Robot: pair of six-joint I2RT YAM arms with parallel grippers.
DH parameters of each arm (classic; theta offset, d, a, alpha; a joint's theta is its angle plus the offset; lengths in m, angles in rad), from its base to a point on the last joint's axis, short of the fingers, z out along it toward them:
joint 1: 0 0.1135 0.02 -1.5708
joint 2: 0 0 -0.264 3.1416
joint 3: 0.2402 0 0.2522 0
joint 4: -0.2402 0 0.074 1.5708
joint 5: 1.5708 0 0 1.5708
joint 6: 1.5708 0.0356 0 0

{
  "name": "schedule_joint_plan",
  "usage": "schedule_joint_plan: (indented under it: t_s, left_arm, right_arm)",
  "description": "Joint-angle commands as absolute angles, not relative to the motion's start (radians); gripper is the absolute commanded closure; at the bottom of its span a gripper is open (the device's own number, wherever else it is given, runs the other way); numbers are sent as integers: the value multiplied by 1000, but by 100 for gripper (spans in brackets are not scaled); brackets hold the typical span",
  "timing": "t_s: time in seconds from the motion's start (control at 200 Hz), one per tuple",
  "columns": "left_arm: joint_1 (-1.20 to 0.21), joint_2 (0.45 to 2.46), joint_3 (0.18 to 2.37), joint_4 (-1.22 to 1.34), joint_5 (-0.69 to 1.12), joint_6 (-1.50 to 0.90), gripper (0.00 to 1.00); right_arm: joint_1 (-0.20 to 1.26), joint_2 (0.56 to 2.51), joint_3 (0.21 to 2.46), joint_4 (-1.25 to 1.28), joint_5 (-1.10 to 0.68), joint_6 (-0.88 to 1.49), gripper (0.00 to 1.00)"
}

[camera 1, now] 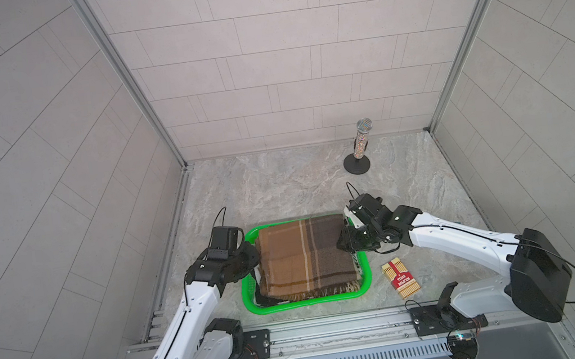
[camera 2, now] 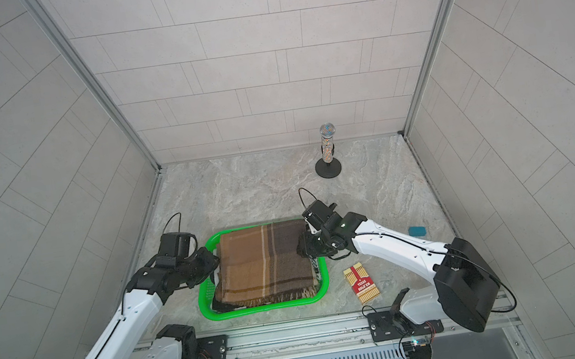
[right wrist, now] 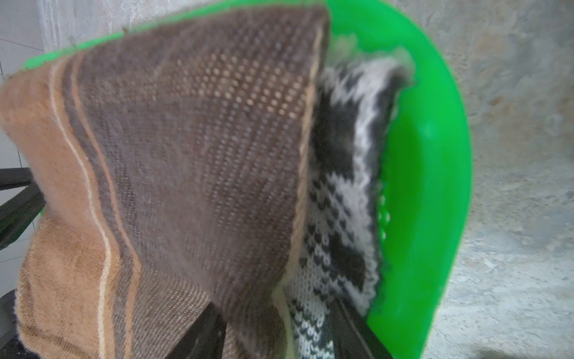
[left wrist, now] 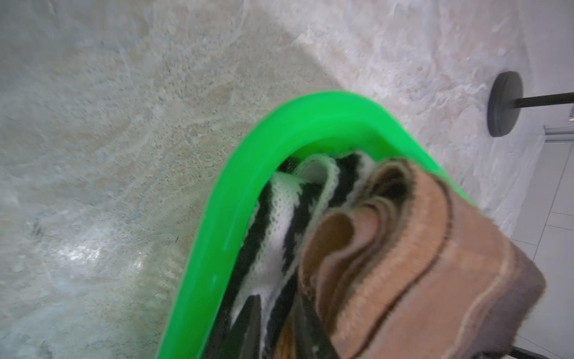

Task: Put the folded scarf in the basket
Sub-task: Place the scarf in the basket.

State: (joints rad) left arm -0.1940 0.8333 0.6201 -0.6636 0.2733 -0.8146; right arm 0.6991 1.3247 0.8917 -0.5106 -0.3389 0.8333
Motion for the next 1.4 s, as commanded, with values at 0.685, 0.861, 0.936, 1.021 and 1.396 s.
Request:
schedule_joint_plan:
  t_s: [0.685,0.861,0.936,1.021,1.396]
  left_arm:
    - [-243,1006,522,-514,379,-828,83]
    - [-247,1055,521,-440,399,-852,89]
    - [-257,1068,532,-422,402,-862,90]
    - [-272,1090,546,-403,401,-873,90]
    - [-321,1201,592,-287,371,-924,94]
  right_arm:
    - [642,1253,844,-497,-290,893,60]
    - [585,1262,831,-488,-308,863,66]
    - [564,1276,836,-483,-331,845,67]
    - [543,1286,836,-482,-340,829,68]
    - [394,1319,839,-497,-375,751,72]
